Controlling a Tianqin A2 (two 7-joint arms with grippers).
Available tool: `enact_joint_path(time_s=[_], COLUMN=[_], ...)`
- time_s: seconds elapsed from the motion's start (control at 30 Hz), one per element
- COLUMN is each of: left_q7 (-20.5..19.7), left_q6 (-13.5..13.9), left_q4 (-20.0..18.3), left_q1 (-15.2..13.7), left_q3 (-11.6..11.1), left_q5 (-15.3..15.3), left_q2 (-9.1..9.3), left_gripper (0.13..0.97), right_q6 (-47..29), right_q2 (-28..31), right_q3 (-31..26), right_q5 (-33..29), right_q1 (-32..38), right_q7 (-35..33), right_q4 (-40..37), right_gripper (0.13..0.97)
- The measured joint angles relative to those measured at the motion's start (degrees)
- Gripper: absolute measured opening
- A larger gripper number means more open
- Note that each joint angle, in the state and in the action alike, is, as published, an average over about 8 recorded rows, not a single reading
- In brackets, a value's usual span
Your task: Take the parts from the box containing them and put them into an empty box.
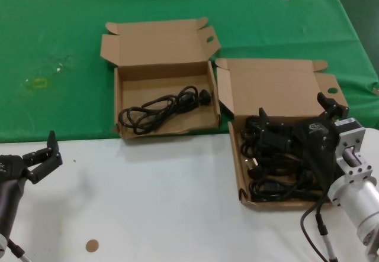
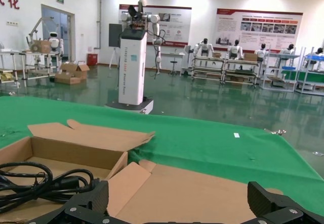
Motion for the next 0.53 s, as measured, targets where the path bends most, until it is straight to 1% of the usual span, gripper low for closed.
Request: enact_joint_path(time_s=[0.53], left_q7=[0.0], left_q6=[0.0], left_q4=[0.0], left_q1=[0.0], left_q3=[0.0], left_q5=[0.0], left_q2=[0.00], left_gripper=[0.966], right_q6=[0.0], right_q2=[0.0], right_q3=[0.0], right_q5=[0.0], right_q1=[0.0], right_q7=[0.0], right_q4=[0.0], right_gripper=[0.966])
